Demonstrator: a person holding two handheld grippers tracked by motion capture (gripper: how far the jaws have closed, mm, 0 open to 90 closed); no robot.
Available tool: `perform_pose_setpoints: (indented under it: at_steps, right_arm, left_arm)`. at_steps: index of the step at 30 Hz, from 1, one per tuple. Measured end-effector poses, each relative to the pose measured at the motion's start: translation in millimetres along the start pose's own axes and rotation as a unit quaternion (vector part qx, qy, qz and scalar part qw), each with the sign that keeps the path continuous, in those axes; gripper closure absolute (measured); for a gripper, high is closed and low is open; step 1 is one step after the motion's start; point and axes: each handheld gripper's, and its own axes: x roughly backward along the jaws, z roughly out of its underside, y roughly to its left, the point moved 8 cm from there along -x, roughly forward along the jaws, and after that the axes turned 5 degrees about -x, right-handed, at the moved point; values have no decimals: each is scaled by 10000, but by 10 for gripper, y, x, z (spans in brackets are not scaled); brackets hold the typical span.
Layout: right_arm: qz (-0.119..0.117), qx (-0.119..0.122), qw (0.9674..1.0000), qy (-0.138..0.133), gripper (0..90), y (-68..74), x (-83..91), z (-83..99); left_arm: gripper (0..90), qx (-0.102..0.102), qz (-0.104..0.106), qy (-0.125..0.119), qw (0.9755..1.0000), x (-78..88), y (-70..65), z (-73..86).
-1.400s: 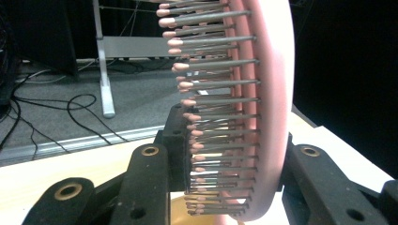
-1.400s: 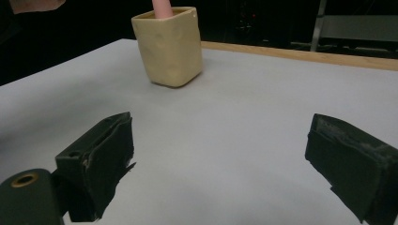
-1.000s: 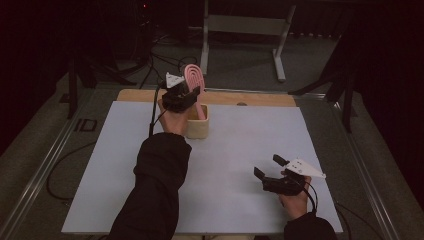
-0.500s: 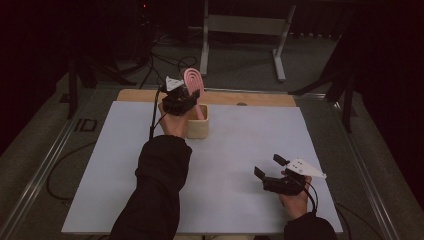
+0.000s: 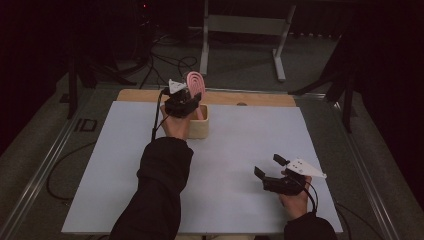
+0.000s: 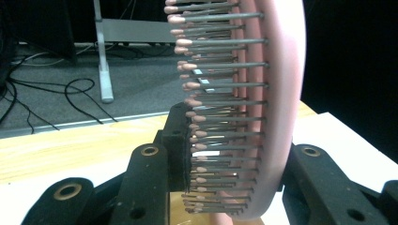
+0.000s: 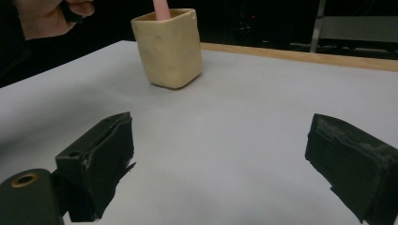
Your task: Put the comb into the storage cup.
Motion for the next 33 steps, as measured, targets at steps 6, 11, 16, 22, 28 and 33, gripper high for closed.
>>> perform_pose_setpoints:
  at_steps: [6,11,16,22,28,33]
  right_arm:
    - [-2,-3,10000,-2,81,1,0,0]
    - [1,-8,10000,4,81,0,-3,1]
    - [6,-11,10000,2,81,1,-5,1]
    - [-2,-3,10000,5,81,-3,-11,3]
    - [-3,-4,10000,1,81,-3,-13,2]
    - [-4,0,10000,-1,81,-5,-14,3]
  left_arm:
    - [644,-27,23,43,10000,-14,-13,28]
    - [643,-5,34,62,10000,-19,-12,54]
    - [644,60,42,104,9999,-36,6,129]
    - [644,72,67,182,9998,-65,21,192]
    - [644,78,99,209,9997,-77,12,220]
    - [644,110,107,243,9996,-79,22,259]
